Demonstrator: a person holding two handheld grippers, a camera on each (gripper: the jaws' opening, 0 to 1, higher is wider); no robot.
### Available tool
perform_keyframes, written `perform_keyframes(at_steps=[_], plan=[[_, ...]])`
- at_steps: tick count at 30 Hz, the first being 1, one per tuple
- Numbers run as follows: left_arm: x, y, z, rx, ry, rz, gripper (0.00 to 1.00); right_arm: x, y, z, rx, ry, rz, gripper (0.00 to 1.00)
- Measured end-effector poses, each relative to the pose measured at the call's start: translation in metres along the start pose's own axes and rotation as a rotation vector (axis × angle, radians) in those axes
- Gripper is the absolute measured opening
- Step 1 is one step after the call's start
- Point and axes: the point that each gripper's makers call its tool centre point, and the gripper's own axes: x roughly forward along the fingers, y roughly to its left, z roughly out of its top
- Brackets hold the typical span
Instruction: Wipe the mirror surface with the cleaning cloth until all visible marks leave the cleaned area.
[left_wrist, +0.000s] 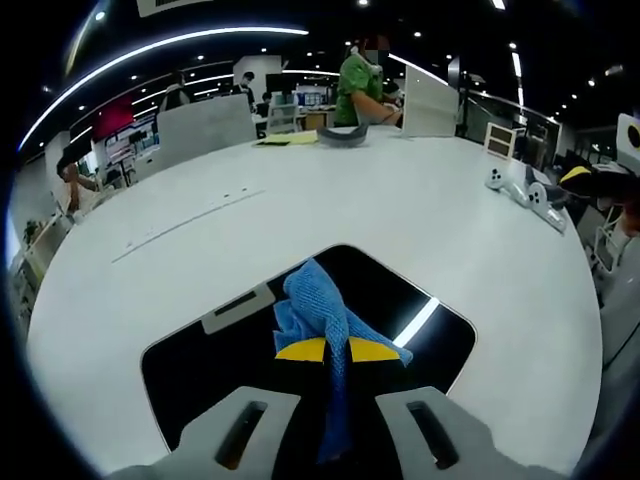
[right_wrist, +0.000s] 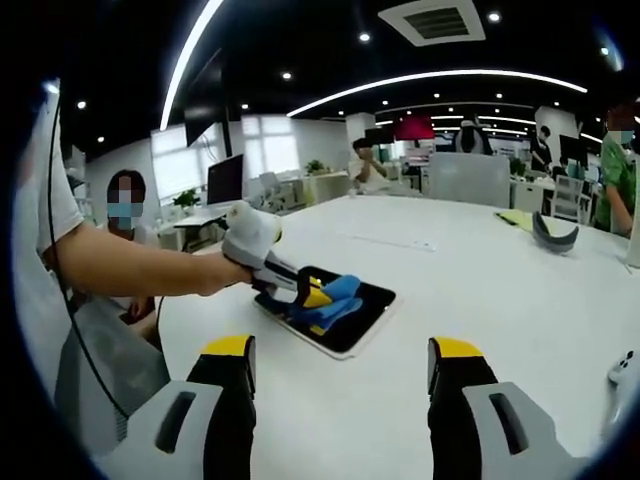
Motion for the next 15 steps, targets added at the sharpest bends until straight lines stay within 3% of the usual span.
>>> perform_keyframes(at_steps=[15], plan=[[0.0074, -0.0068, 0.0046, -0.010, -0.001, -0.010, 0.03, 0.0025, -0.0017, 0.0016, 0.002, -0.003, -0.005, 0.68]])
